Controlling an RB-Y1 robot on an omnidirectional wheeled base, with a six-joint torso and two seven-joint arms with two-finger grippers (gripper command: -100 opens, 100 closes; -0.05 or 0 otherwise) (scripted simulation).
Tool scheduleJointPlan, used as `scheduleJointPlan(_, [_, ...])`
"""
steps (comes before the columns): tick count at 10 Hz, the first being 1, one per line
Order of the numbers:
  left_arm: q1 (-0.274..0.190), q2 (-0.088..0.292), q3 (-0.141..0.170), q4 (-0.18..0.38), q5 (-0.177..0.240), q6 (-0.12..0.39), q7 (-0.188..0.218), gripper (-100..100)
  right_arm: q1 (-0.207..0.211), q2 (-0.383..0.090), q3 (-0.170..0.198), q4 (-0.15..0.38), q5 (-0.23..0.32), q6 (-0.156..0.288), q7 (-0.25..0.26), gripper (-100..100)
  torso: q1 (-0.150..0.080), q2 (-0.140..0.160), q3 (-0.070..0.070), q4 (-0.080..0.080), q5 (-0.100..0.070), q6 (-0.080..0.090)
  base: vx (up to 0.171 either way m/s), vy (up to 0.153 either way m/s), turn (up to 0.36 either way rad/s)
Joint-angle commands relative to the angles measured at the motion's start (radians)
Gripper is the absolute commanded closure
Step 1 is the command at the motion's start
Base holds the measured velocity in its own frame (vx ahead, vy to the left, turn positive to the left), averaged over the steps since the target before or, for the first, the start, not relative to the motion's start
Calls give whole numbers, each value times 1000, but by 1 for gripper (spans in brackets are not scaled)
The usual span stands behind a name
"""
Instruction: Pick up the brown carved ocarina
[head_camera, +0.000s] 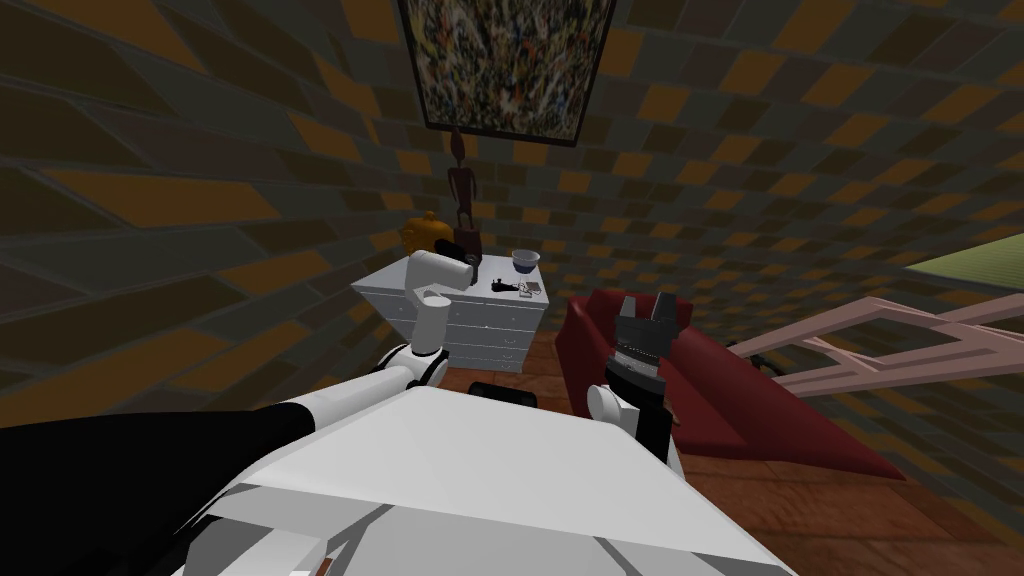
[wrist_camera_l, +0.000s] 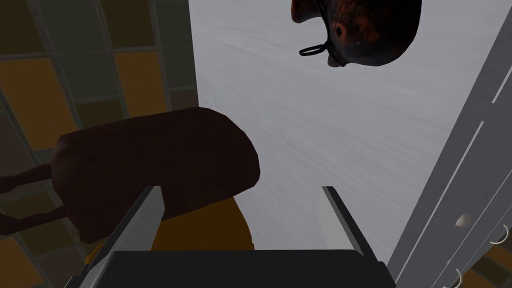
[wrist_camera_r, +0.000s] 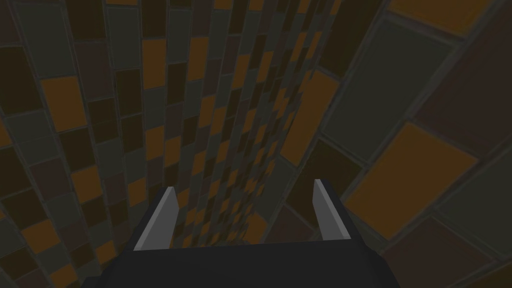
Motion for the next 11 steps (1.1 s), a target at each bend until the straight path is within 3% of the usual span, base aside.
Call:
scheduleJointPlan(1, [-24, -14, -10, 8, -3, 50, -3, -100, 0, 0, 0, 0, 0, 0, 0, 0, 0, 0, 0, 0, 0, 0, 33, -10, -25])
scheduleJointPlan(11, [-85, -88, -49, 54, -7, 291, -22, -100, 0, 0, 0, 0, 0, 0, 0, 0, 0, 0, 0, 0, 0, 0, 29, -5, -18])
